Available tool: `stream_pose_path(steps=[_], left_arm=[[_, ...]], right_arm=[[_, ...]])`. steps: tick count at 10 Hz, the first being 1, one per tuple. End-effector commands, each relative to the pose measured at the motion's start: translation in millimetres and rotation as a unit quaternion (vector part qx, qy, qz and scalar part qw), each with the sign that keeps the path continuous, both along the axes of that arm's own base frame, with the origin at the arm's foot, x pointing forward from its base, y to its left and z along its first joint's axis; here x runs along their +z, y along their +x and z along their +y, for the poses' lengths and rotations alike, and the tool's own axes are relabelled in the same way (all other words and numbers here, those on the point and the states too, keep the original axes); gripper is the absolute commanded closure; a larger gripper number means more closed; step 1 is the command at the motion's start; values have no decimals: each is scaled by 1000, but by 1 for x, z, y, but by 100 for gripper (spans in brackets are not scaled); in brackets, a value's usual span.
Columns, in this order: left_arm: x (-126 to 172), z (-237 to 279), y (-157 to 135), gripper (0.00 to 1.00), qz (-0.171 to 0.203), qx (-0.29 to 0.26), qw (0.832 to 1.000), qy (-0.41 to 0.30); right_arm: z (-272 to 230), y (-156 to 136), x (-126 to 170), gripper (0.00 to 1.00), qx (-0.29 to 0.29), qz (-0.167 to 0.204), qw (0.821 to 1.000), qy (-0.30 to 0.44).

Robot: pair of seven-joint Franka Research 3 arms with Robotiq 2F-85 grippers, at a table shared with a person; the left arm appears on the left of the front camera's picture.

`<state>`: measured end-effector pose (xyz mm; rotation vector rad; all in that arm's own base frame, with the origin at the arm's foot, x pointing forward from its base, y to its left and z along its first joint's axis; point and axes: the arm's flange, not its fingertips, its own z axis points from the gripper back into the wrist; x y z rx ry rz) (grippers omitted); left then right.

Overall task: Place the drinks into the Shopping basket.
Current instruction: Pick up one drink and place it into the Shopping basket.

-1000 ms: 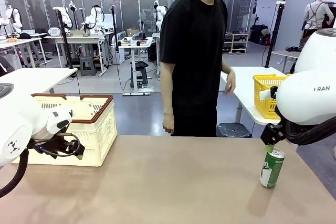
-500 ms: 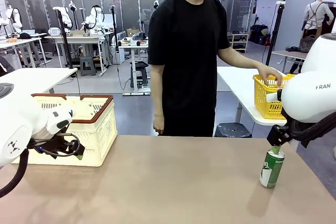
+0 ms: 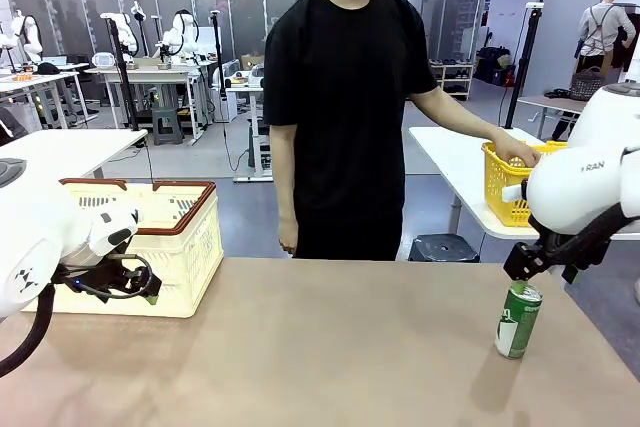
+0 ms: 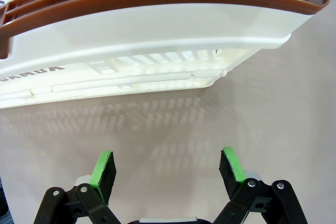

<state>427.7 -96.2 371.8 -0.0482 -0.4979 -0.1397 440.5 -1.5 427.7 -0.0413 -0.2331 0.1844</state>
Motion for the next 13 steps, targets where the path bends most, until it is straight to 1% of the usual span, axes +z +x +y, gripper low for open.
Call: stream_pose_path(steps=[1, 2, 4, 6, 8, 9, 10, 11, 12, 13], left_arm=[[-1, -1, 1, 0, -4, -1, 1000, -2], [-1, -1, 1, 0, -4, -1, 1000, -2], [-1, -1, 1, 0, -4, -1, 1000, -2], [-1, -1, 1, 0, -4, -1, 1000, -2], [-1, -1, 1, 0, -4, -1, 1000, -2], [-1, -1, 1, 0, -4, -1, 1000, -2], [-1, -1, 1, 0, -4, -1, 1000, -2], [-1, -1, 1, 0, -4, -1, 1000, -2], [-1, -1, 1, 0, -4, -1, 1000, -2], [-1, -1, 1, 0, -4, -1, 1000, -2]], right_arm=[[1, 16, -6, 0, 16, 1, 1000, 27], [3, 20, -9, 0, 21, 2, 999, 39], [1, 30, -20, 0, 3, 28, 999, 37], [0, 37, -32, 0, 1, 41, 998, 44], [-2, 42, -40, 0, 1, 42, 998, 44], [-4, 43, -44, 5, -1, 45, 998, 41], [-4, 42, -46, 15, -4, 57, 998, 41], [-4, 42, -46, 20, -10, 62, 997, 41], [-3, 41, -46, 30, -8, 63, 997, 42], [-3, 40, -46, 36, -10, 62, 997, 40]])
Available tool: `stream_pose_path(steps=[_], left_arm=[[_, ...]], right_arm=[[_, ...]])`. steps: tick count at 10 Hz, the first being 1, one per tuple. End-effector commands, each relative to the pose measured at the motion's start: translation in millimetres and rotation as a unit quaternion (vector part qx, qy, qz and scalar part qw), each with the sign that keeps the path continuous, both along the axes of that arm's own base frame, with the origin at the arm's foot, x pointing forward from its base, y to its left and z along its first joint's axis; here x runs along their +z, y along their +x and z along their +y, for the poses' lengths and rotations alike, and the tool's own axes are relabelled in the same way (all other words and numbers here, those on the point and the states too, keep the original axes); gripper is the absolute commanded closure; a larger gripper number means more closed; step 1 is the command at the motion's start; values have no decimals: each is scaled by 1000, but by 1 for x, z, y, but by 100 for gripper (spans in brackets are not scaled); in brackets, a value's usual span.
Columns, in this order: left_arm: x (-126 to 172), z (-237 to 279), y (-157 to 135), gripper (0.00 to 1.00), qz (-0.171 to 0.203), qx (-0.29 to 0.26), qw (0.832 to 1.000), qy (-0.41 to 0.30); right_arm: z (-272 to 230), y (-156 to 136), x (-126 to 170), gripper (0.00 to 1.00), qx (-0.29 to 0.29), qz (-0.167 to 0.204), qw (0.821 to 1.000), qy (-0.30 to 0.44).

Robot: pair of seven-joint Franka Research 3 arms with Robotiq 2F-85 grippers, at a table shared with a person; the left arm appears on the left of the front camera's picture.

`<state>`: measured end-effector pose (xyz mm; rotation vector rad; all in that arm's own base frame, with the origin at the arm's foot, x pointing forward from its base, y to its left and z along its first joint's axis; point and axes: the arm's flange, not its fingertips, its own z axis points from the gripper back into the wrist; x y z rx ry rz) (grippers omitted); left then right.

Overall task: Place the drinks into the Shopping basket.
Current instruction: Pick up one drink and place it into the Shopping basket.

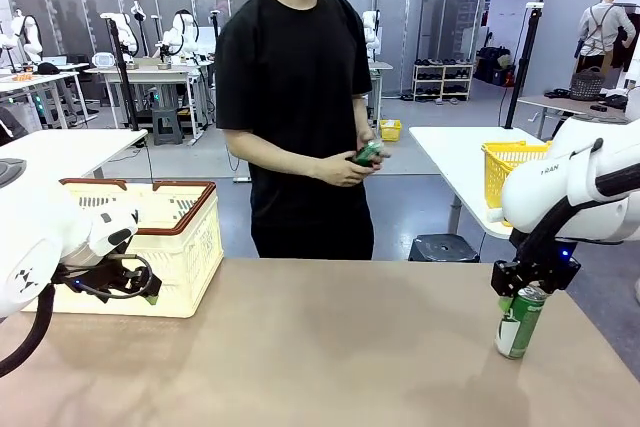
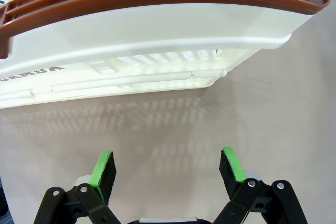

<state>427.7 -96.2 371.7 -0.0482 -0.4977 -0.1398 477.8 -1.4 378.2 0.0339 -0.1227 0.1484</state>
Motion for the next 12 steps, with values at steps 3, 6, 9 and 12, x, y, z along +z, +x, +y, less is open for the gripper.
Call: stream_pose_path(steps=[3, 6, 9, 12], left_arm=[[-1, -1, 1, 0, -4, -1, 1000, -2], [-1, -1, 1, 0, -4, -1, 1000, -2], [-1, -1, 1, 0, -4, -1, 1000, -2], [-1, -1, 1, 0, -4, -1, 1000, -2]], right_arm=[[-2, 3, 1, 62, -2, 5, 1000, 9], [1, 2, 2, 84, -11, 4, 1000, -2], [18, -8, 30, 96, -40, 2, 999, 7], [34, -33, 79, 96, -60, -9, 998, -11]])
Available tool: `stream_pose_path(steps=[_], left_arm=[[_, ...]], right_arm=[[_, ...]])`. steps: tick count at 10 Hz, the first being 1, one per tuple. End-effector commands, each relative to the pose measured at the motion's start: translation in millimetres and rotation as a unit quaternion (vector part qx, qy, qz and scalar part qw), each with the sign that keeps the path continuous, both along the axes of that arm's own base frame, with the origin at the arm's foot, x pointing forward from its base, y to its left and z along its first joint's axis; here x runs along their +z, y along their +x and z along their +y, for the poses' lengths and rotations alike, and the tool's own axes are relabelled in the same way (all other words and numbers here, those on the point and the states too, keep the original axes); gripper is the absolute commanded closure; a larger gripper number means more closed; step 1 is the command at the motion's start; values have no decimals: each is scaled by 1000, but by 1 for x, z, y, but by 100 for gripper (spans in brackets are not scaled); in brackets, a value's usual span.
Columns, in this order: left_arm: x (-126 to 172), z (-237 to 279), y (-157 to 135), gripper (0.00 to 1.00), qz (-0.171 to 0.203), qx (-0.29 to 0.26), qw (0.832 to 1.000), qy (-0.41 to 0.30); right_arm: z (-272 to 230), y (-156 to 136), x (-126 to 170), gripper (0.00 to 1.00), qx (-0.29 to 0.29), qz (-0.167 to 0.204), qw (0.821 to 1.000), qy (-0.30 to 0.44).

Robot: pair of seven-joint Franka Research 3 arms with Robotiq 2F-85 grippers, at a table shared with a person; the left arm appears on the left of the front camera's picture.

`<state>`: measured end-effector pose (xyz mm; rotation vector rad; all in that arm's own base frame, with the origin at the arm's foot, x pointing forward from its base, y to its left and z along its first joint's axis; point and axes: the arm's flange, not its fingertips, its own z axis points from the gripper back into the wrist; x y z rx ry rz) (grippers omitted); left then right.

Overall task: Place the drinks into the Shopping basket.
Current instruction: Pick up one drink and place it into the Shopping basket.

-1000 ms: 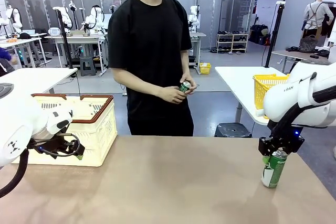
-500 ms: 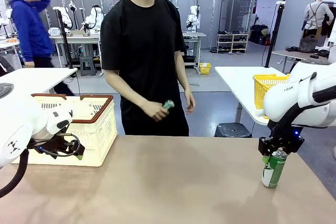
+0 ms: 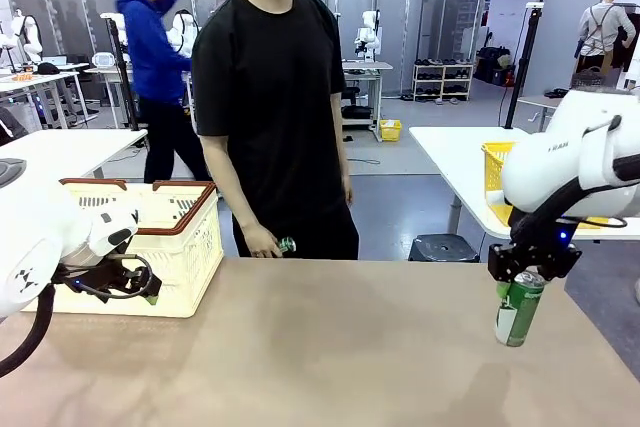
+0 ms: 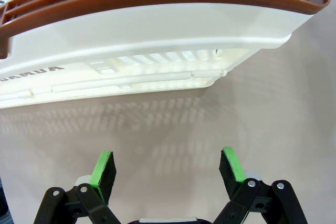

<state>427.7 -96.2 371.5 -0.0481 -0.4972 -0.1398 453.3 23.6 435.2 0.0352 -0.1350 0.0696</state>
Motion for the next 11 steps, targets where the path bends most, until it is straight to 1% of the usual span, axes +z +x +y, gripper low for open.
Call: stream_pose_path(steps=[1, 2, 3, 4, 5, 6, 7, 10, 11], left_arm=[[-1, -1, 1, 0, -5, -1, 1000, -2], [-1, -1, 1, 0, -5, -1, 1000, -2], [-1, -1, 1, 0, -5, -1, 1000, -2], [-1, -1, 1, 0, -5, -1, 1000, -2], [-1, -1, 1, 0, -5, -1, 1000, -2], [-1, -1, 1, 0, -5, -1, 1000, -2], [-1, -1, 1, 0, -5, -1, 1000, -2], [-1, -1, 1, 0, -5, -1, 1000, -2], [-1, -1, 1, 0, -5, -1, 1000, -2]], right_arm=[[16, -20, 39, 96, -23, -14, 999, -25], [21, -27, 50, 96, -23, -26, 999, -21], [27, -34, 57, 96, -7, -34, 999, -16], [31, -37, 61, 96, -4, -37, 999, -18], [33, -38, 63, 96, 0, -38, 999, -4], [31, -35, 60, 96, -8, -37, 999, 2], [31, -37, 66, 96, 5, -37, 999, -14], [31, -37, 66, 96, 5, -37, 999, -14], [33, -37, 64, 43, 5, -34, 999, -12]])
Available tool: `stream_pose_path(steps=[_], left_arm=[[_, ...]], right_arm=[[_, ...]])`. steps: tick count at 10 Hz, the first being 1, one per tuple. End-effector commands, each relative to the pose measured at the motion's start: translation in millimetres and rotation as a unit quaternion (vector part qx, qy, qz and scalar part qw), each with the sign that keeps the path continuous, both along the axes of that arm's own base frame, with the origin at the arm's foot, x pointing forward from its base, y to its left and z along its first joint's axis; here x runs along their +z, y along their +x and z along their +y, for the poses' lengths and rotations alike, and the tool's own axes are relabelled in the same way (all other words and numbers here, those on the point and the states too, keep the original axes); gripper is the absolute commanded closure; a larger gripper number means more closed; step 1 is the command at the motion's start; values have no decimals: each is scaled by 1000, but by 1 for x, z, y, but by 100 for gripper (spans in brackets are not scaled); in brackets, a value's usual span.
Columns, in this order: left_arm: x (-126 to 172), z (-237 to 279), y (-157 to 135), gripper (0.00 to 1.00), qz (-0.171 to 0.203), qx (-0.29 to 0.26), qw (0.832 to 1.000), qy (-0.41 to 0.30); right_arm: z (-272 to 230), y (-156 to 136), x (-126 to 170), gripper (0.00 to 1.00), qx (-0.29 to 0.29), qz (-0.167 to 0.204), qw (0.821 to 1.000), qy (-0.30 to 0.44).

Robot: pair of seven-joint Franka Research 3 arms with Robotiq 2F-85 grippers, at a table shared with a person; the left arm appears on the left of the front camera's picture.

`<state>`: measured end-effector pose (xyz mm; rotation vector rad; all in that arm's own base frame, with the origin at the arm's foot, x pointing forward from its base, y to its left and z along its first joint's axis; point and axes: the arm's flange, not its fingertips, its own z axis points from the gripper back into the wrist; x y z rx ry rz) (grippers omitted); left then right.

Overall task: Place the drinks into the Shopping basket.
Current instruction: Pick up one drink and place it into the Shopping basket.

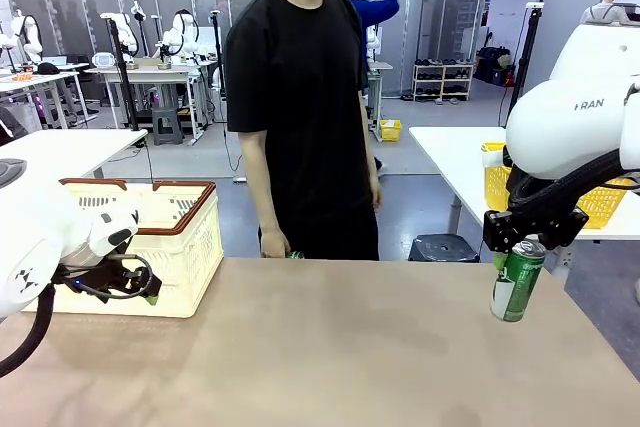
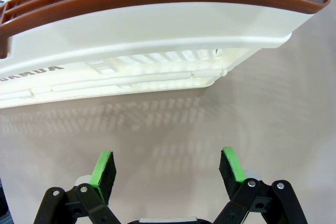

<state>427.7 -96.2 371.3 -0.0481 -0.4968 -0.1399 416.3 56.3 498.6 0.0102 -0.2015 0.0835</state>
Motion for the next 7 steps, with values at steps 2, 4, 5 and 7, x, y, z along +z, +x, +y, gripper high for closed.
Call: stream_pose_path(steps=[2, 4, 5, 7], left_arm=[[-1, -1, 1, 0, -5, -1, 1000, -2], [-1, -1, 1, 0, -5, -1, 1000, -2], [-1, -1, 1, 0, -5, -1, 1000, -2], [-1, -1, 1, 0, -5, -1, 1000, -2]], right_arm=[[54, 15, -7, 43, 53, -21, 998, 18], [113, 33, -20, 43, 80, -14, 997, 1], [138, 45, -27, 43, 101, -22, 995, 13], [189, 66, -41, 43, 116, -18, 993, -6]])
